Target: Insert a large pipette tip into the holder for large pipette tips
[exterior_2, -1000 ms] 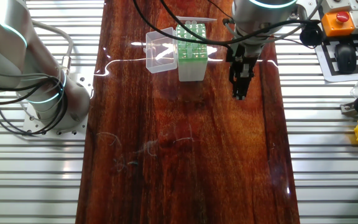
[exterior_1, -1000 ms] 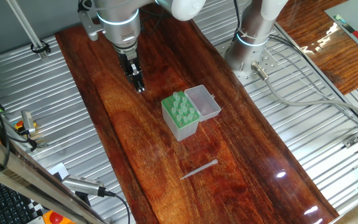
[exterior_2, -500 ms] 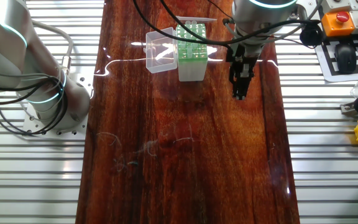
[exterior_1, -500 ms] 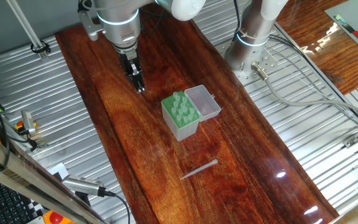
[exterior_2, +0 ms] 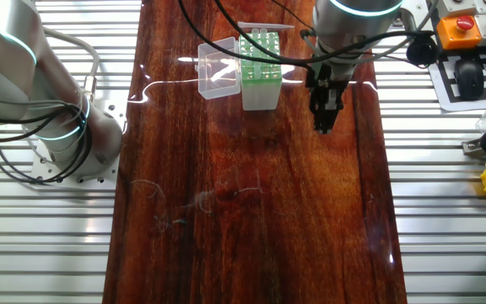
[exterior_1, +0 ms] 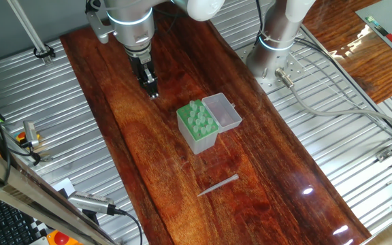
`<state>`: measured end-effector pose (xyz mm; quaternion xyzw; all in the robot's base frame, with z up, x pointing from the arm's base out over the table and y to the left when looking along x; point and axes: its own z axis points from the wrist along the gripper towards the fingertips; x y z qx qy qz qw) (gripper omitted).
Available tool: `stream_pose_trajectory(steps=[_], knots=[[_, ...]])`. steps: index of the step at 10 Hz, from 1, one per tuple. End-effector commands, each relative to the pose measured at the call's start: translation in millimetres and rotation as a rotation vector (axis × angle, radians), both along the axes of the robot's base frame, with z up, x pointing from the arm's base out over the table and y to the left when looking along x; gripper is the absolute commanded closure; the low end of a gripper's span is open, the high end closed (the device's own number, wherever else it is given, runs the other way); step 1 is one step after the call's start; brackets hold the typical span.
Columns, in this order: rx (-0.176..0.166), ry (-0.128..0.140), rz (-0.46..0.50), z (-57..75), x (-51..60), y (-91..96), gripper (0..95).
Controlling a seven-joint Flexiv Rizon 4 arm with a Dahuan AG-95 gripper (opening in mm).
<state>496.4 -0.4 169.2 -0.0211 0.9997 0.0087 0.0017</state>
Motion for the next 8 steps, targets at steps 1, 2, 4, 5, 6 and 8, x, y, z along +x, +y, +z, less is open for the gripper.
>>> stream_pose_trajectory(steps=[1,2,4,5,6,8], knots=[[-0.001,0.001,0.015,-0.7,0.4,-0.2,95.0],[-0.001,0.003,0.021,-0.9,0.1,-0.2,95.0],[-0.001,0.003,0.023,-0.9,0.0,-0.2,95.0],[-0.001,0.003,0.023,-0.9,0.0,-0.2,95.0],[-0.001,0.003,0.019,-0.9,0.0,-0.3,95.0],[-0.001,0.002,0.017,-0.9,0.0,-0.3,95.0]])
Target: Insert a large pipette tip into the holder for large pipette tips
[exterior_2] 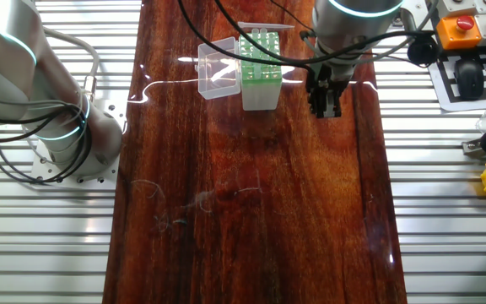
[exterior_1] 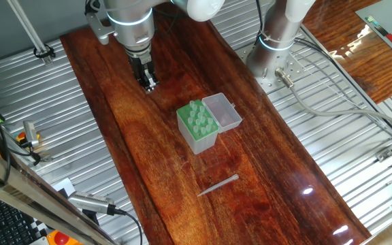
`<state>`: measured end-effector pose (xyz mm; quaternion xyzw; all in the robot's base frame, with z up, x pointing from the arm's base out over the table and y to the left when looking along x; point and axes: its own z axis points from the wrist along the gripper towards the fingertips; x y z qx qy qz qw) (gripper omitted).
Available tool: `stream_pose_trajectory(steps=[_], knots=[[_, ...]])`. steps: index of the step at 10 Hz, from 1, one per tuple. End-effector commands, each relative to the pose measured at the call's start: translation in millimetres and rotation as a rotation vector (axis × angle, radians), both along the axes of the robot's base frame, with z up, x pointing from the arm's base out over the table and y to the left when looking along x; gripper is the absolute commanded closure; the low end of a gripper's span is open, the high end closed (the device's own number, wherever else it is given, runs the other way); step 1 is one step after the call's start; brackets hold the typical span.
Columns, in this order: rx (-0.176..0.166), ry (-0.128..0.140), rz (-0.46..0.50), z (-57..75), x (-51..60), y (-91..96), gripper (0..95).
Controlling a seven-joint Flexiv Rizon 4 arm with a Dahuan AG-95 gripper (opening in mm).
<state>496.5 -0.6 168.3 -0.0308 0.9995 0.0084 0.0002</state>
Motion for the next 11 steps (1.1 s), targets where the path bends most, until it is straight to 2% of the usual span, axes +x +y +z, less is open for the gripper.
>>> stream_pose_trajectory(steps=[1,11], knots=[[0.0,-0.001,0.0,0.0,-0.1,-0.1,95.0],[-0.002,-0.005,0.068,-3.4,1.0,-1.4,95.0]])
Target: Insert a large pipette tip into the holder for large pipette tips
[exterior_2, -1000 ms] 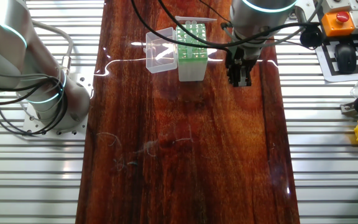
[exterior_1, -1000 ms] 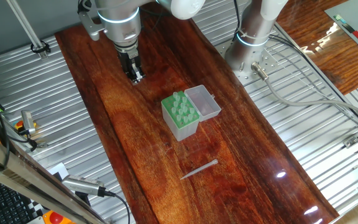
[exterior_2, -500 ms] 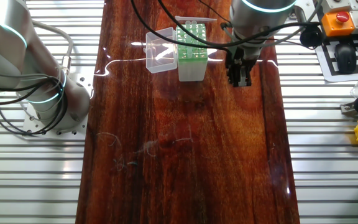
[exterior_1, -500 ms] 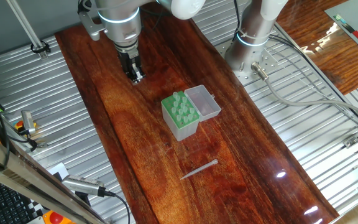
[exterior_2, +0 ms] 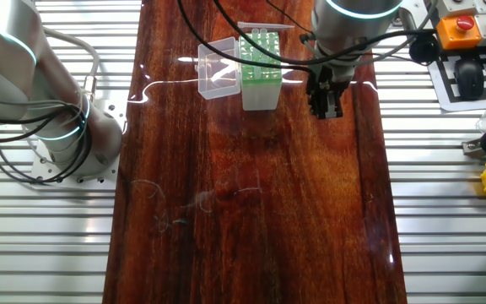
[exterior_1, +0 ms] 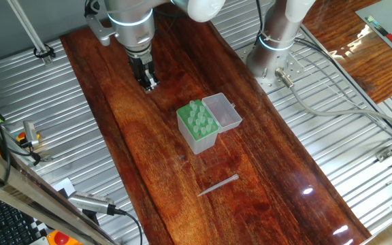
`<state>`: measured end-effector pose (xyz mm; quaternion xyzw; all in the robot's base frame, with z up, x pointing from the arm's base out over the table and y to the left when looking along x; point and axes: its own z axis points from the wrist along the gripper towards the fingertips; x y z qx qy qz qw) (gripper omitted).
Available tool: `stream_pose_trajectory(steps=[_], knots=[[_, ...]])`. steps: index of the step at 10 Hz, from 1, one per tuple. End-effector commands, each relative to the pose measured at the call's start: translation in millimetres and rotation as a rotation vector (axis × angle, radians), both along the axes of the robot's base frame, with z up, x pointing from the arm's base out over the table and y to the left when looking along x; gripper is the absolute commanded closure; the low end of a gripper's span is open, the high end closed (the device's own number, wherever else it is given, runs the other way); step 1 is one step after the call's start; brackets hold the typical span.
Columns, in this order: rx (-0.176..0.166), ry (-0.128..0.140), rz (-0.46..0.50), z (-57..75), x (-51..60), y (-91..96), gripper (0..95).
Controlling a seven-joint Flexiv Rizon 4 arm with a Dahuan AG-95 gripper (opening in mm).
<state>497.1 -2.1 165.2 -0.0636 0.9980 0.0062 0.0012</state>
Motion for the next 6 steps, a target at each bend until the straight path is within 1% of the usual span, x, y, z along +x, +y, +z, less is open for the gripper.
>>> stream_pose_trajectory(steps=[1,3,6], knots=[[0.001,-0.002,0.004,-0.3,0.4,0.1,95.0],[0.007,-0.003,0.006,-1.2,0.7,-0.2,95.0],[0.006,-0.009,0.13,-1.2,0.7,-0.2,95.0]])
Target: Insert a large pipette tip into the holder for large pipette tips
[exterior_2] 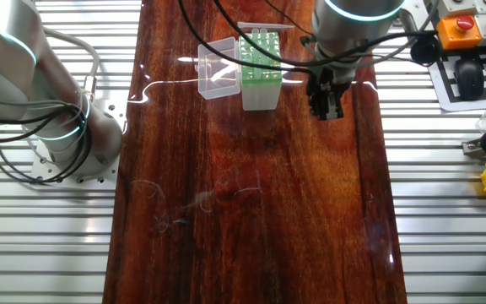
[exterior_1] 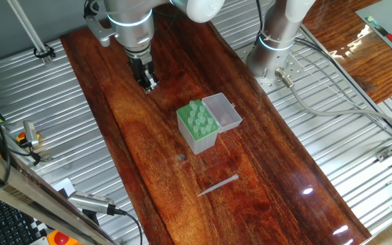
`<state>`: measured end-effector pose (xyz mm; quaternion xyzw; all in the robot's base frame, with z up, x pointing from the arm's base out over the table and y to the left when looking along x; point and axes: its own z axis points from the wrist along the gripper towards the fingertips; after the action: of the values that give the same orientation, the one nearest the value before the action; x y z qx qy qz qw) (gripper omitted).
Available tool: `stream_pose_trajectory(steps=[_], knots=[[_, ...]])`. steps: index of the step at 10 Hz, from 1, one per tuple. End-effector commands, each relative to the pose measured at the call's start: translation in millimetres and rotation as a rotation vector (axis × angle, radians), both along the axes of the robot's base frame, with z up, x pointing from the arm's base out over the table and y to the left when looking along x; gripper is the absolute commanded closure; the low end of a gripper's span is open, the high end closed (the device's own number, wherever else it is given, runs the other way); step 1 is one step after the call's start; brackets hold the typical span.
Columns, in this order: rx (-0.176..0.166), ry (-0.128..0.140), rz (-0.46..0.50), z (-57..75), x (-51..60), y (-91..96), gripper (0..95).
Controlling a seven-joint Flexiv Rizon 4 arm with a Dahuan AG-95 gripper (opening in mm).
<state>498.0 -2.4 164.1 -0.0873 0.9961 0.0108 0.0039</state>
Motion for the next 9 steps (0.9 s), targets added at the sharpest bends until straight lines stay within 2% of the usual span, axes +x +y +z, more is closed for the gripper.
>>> stream_pose_trajectory(steps=[1,3,5,7,9], knots=[[0.0,-0.004,0.133,-0.1,-0.2,0.1,95.0],[-0.009,0.002,0.145,-0.1,-0.2,0.1,95.0],[-0.005,0.005,0.136,-0.1,-0.2,0.1,95.0],[0.011,0.003,0.147,3.0,3.3,9.5,95.0],[-0.001,0.01,0.11,8.8,8.2,55.0,95.0]])
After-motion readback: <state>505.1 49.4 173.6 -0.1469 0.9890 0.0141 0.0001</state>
